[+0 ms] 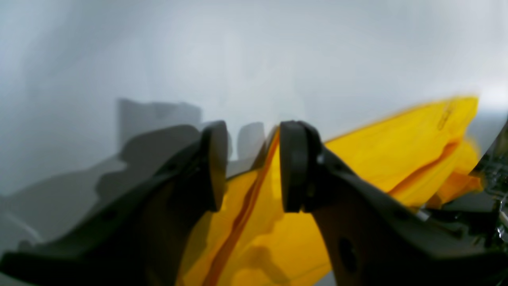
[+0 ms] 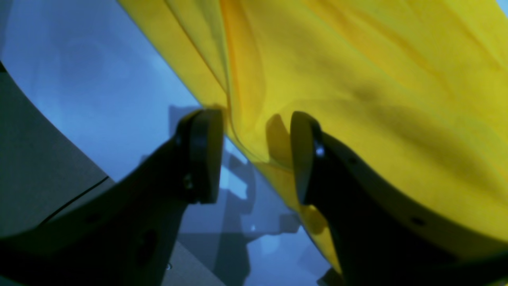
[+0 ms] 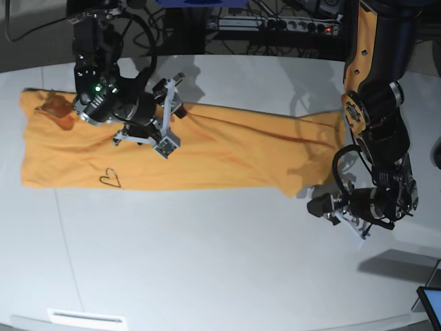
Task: Fold the T-shirt properly
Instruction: 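Move the left gripper down to the strip's other end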
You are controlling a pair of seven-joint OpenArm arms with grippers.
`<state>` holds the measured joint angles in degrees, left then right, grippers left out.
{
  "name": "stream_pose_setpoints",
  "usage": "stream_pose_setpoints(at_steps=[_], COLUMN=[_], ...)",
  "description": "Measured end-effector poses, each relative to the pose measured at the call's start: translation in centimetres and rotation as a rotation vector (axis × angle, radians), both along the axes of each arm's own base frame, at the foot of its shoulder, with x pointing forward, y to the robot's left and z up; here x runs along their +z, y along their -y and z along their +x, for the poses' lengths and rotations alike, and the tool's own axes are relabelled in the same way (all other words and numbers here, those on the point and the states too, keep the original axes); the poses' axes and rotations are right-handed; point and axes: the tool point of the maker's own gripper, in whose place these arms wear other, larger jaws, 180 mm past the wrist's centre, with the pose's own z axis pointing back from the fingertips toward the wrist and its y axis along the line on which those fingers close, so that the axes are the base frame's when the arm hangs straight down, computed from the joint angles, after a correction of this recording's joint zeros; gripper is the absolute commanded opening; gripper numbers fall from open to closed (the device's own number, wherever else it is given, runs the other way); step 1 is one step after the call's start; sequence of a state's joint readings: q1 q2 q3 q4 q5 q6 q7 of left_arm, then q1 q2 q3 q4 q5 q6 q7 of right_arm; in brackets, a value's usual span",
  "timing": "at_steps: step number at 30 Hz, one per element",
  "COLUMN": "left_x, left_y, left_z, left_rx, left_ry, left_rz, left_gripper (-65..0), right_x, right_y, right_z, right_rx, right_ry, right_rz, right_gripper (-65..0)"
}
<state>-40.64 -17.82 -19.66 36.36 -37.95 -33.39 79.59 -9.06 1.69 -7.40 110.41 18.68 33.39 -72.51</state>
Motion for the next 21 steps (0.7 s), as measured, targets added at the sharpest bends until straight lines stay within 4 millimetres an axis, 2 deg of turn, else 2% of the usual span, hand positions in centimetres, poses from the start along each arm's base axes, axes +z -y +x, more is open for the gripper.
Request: stream_pose_setpoints(at_steps=[5,13,21], left_x=[0.0,-0.4,-1.2], left_y=[0.4,4.8,4.0], left_z=[0.1,0.9,0.8], left_rx=[0.0,-0.038,0.043], left_ry=[0.0,0.02,-0.045], left_rz=[-0.008,-0.066,-0.054], left_gripper=[-43.2,-43.2,-43.2], right_x=[0.0,0.0,0.0], right_y=[-0.1,-0.1,-0.1], right_z=[0.0,0.0,0.0], right_rx=[0.0,0.0,0.0], right_ry=[0.0,0.0,-0.001], right_rz=[0.003,0.003,0.003], right_gripper=[-38.0,-38.0,-38.0])
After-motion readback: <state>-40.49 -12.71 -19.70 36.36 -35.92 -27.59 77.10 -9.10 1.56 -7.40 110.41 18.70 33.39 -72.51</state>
